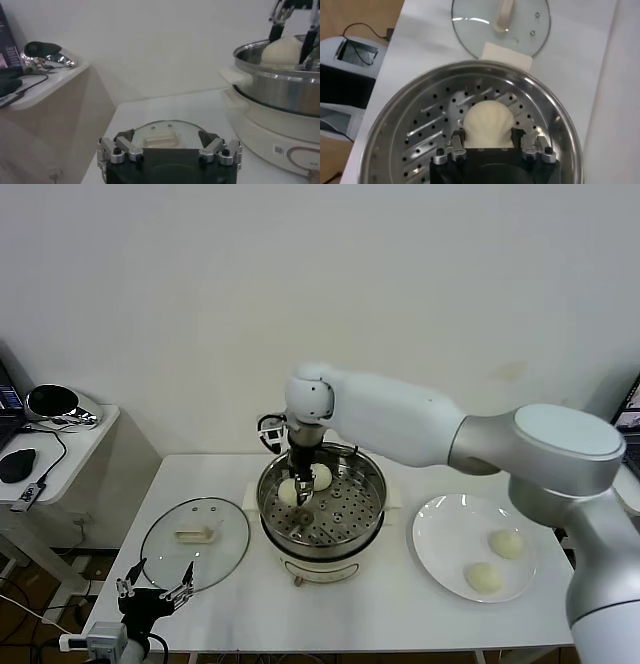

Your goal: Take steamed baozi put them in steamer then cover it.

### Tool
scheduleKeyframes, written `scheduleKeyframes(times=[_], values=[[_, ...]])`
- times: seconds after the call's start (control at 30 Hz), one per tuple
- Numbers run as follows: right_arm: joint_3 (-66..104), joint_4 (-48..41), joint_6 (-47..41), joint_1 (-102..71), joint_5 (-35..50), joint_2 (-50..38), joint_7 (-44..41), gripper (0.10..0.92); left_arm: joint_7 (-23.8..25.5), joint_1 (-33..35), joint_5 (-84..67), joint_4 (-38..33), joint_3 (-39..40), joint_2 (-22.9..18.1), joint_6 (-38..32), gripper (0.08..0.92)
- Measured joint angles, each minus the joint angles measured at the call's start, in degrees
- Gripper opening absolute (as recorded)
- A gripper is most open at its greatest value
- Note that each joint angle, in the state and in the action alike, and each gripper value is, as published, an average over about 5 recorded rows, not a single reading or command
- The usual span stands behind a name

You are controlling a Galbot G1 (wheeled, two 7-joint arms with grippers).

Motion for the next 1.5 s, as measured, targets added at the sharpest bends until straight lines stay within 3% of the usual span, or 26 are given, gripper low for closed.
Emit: scheduleKeyframes(times=[0.3,0.4,0.63,0.83,1.07,1.5], values=[[0.8,-2.0,0.3,-1.9,-0.4,2.1,1.5,0.571,0.0,-0.2,-0.1,0.2,0.1,0.0,0.0,0.823],[0.8,-2.2,0.3,-2.0,-0.5,2.3,1.7,0.611,0.0,-0.1,-0.1,0.3,0.2,0.0,0.0,0.823],[1.1,-1.9,0.3,-1.9,-0.7,1.9,2.1,0.791,0.0,-0.1,-0.1,0.3,0.3,0.0,0.0,0.823],[1.8,0.1,0.3,-0.6,-0.5,-0.3,2.2,0.822,0.0,0.0,0.0,0.2,0.3,-0.1,0.0,0.823],[2.4,6.2,1.3,3.6,0.3,-7.5,0.8,0.823,0.2,-0.1,-0.1,0.2,0.3,0.1,0.1,0.823],[1.6,21.2,4.8,10.1,-1.5,-30.1,-3.2,0.823,0.6,-0.1,-0.3,0.9,0.7,0.4,0.6,0.823]])
